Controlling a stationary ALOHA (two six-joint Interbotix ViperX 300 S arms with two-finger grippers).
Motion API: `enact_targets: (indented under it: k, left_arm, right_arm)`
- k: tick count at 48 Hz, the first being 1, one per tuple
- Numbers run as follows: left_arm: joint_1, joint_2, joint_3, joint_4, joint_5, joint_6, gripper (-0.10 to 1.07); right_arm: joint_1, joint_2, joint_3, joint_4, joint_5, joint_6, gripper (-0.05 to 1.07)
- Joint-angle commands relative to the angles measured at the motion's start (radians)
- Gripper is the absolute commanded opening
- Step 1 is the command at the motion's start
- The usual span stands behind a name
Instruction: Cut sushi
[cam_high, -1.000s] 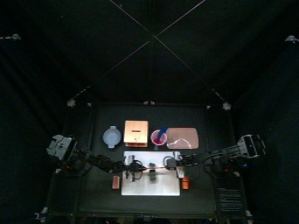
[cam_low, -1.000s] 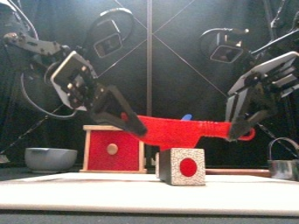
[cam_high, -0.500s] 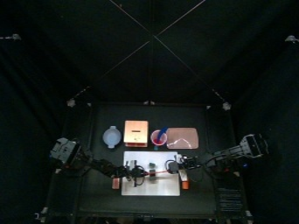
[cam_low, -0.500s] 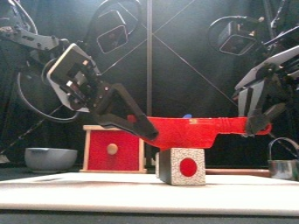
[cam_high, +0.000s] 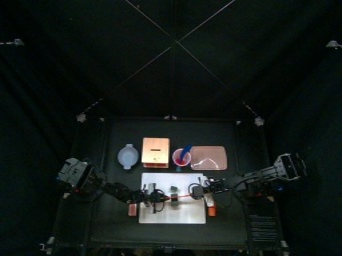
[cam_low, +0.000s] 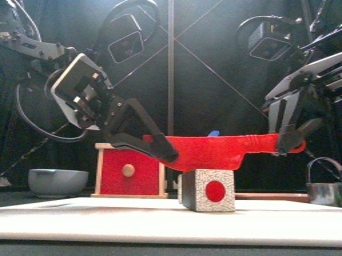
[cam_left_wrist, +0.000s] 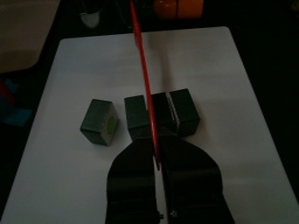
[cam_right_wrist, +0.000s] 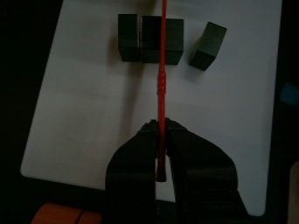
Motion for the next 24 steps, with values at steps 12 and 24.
enact_targets:
  k: [12,24]
  left_arm:
    - [-0.006,0.026,-0.003,-0.002,0.009,0.003,0.24]
    - [-0.003,0.041,0.008,-0.003,0.018,0.003,0.24]
  right_arm:
    - [0.006,0.032,-0.012,0.008,-0.003,-0.003,0.09]
    - [0.011,0.081,-0.012,0.032,-0.006,-0.003,0.09]
